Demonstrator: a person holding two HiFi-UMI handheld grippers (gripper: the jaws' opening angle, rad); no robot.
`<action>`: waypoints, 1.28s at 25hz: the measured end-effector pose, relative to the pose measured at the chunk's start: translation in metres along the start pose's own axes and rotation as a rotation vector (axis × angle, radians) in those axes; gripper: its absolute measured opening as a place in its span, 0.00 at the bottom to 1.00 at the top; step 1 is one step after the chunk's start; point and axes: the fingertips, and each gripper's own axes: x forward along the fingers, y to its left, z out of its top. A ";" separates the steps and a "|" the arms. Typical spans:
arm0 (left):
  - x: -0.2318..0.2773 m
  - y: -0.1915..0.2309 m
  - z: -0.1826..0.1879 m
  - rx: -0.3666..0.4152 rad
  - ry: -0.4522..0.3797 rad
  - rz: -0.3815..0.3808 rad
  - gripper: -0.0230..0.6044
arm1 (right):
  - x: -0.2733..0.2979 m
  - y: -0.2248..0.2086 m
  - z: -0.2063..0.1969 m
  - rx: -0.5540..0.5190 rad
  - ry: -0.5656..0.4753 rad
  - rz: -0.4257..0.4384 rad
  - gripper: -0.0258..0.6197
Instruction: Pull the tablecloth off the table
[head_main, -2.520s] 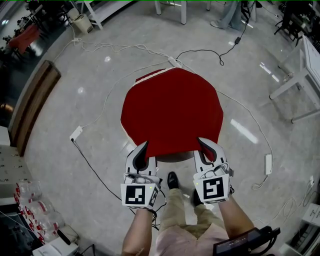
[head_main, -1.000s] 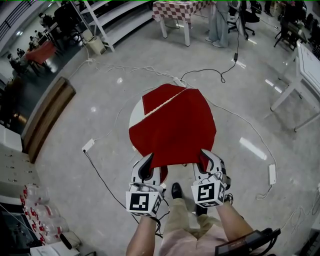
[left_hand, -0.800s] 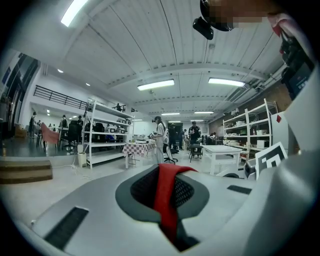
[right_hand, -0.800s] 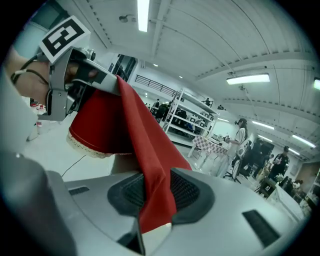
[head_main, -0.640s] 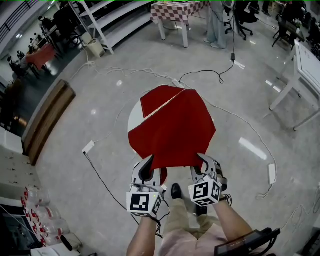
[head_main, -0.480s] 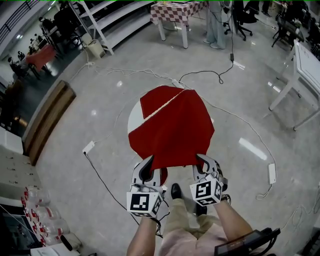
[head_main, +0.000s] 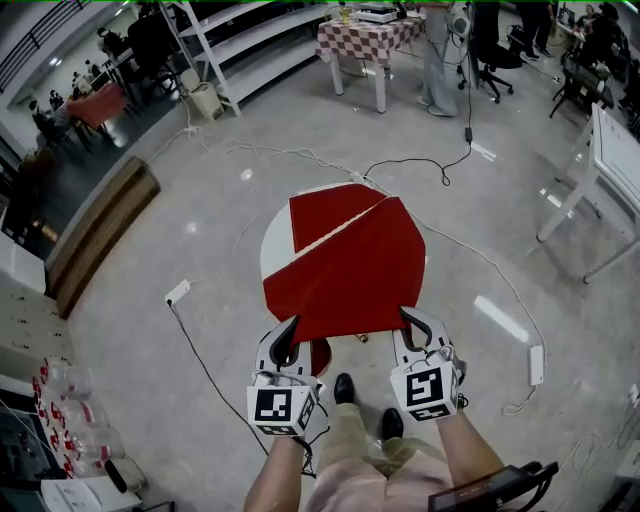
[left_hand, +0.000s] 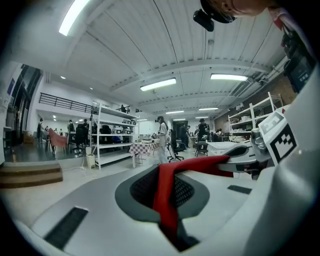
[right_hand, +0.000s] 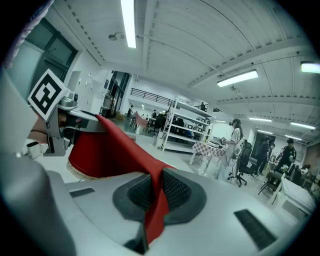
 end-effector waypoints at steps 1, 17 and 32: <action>-0.003 -0.001 0.003 0.001 -0.006 0.004 0.09 | -0.003 -0.001 0.004 -0.006 -0.006 0.004 0.08; -0.038 -0.024 0.023 -0.014 -0.066 0.040 0.09 | -0.048 -0.003 0.022 -0.012 -0.066 0.024 0.08; -0.049 -0.058 0.041 0.013 -0.095 0.095 0.09 | -0.079 -0.025 0.031 0.048 -0.159 0.082 0.08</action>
